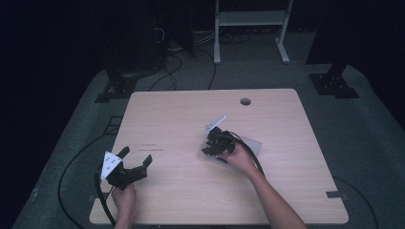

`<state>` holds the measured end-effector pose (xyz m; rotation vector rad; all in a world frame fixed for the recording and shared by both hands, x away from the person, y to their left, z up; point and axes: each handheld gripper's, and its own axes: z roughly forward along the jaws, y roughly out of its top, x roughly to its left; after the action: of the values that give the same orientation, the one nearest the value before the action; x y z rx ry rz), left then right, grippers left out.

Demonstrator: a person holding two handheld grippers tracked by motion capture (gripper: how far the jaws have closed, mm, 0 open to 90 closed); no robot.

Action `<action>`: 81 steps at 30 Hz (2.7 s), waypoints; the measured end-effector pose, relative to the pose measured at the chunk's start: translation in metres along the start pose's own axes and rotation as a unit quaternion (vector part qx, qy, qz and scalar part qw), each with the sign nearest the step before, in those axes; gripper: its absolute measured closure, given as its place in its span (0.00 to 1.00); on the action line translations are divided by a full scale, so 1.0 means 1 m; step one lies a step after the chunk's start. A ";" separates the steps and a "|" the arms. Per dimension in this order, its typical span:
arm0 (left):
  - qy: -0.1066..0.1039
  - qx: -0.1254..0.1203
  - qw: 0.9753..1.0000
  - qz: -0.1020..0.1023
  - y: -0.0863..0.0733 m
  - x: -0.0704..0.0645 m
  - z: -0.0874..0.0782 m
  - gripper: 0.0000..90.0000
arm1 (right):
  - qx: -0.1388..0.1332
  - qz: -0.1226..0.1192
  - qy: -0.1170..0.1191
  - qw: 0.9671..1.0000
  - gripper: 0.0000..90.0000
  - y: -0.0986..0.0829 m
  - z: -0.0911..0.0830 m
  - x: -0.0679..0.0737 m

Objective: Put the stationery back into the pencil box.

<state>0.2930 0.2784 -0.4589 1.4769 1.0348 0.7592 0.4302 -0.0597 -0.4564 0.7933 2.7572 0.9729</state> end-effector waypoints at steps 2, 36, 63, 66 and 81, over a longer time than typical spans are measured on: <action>0.000 0.000 1.000 0.000 0.000 0.000 0.000 0.01 | 0.001 0.000 0.000 1.000 0.65 0.000 0.001 -0.001; 0.002 0.000 1.000 0.008 0.001 -0.002 -0.001 0.01 | 0.006 0.014 0.005 1.000 0.60 -0.001 0.006 -0.005; 0.003 0.001 1.000 0.006 0.000 -0.002 -0.003 0.01 | -0.034 -0.005 0.014 0.999 0.47 -0.019 -0.040 0.004; 0.002 0.007 1.000 0.012 0.000 -0.004 -0.001 0.01 | -0.035 -0.008 0.017 0.999 0.47 -0.023 -0.044 0.005; 0.004 0.010 1.000 0.022 -0.001 -0.007 -0.002 0.01 | -0.042 -0.016 0.015 0.999 0.44 -0.039 -0.065 0.010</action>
<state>0.2885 0.2729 -0.4590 1.5192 1.0224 0.7877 0.3872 -0.1167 -0.4287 0.7250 2.7236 1.0959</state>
